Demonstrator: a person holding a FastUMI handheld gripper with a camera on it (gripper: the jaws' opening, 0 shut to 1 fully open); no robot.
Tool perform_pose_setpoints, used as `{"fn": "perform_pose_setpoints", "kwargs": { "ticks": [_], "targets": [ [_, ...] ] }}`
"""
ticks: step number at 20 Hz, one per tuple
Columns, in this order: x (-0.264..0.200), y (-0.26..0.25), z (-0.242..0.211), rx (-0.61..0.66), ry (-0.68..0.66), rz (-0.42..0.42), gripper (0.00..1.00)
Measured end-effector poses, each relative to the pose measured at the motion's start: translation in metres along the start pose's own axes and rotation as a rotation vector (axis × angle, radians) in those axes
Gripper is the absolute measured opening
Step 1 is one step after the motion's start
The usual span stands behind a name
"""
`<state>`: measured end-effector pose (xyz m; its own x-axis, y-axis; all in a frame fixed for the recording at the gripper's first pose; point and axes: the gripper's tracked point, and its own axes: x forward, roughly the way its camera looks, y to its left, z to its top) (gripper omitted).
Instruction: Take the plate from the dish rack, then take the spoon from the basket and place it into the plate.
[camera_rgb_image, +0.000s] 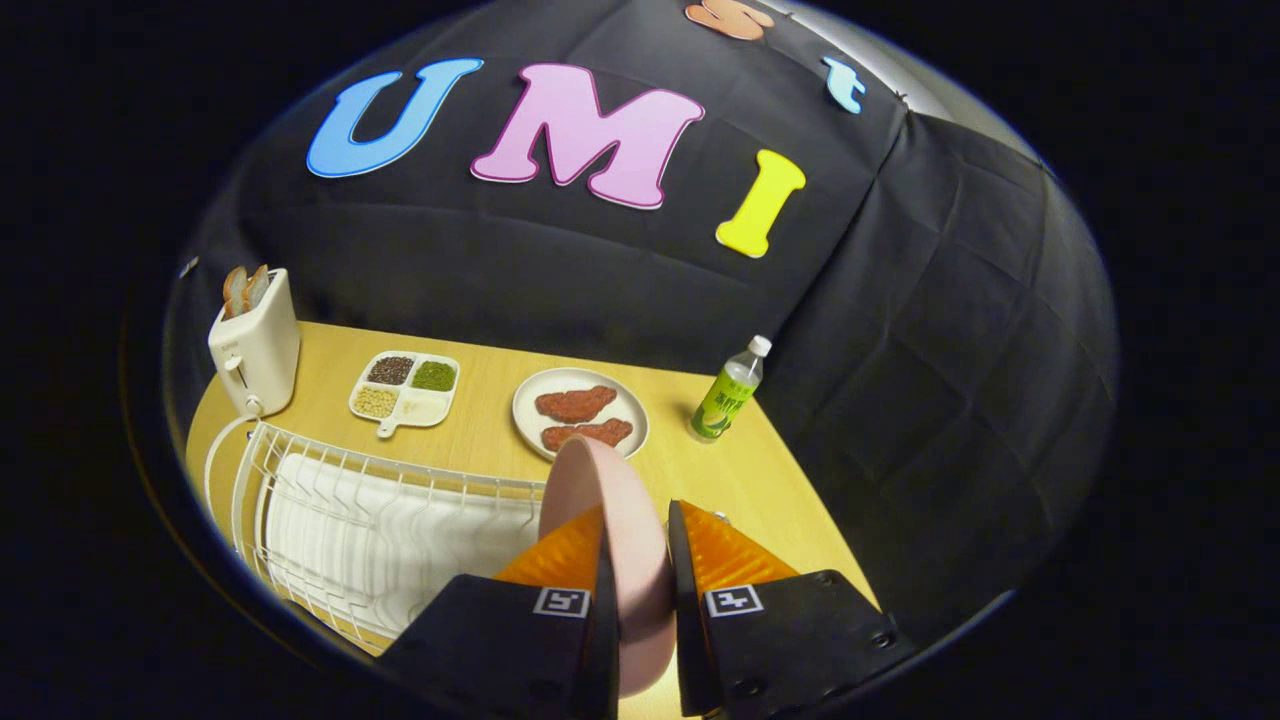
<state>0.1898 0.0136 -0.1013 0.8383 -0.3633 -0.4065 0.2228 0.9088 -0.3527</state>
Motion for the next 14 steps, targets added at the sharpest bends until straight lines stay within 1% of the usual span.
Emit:
{"fn": "perform_pose_setpoints", "kwargs": {
  "ticks": [1, 2, 5, 7, 10, 12, 14],
  "targets": [
    [-0.002, 0.0, 0.006, -0.007, -0.015, 0.011, 0.25],
    [-0.002, 0.005, 0.009, 0.013, -0.018, 0.037, 0.23],
    [-0.007, 0.012, 0.004, 0.063, 0.0, 0.118, 0.2],
    [-0.015, 0.016, -0.003, 0.093, 0.014, 0.185, 0.2],
    [-0.032, 0.009, -0.015, 0.157, 0.041, 0.26, 0.19],
    [-0.048, 0.003, -0.023, 0.217, 0.053, 0.308, 0.19],
    [-0.066, -0.001, -0.034, 0.264, 0.065, 0.374, 0.19]
  ]
}}
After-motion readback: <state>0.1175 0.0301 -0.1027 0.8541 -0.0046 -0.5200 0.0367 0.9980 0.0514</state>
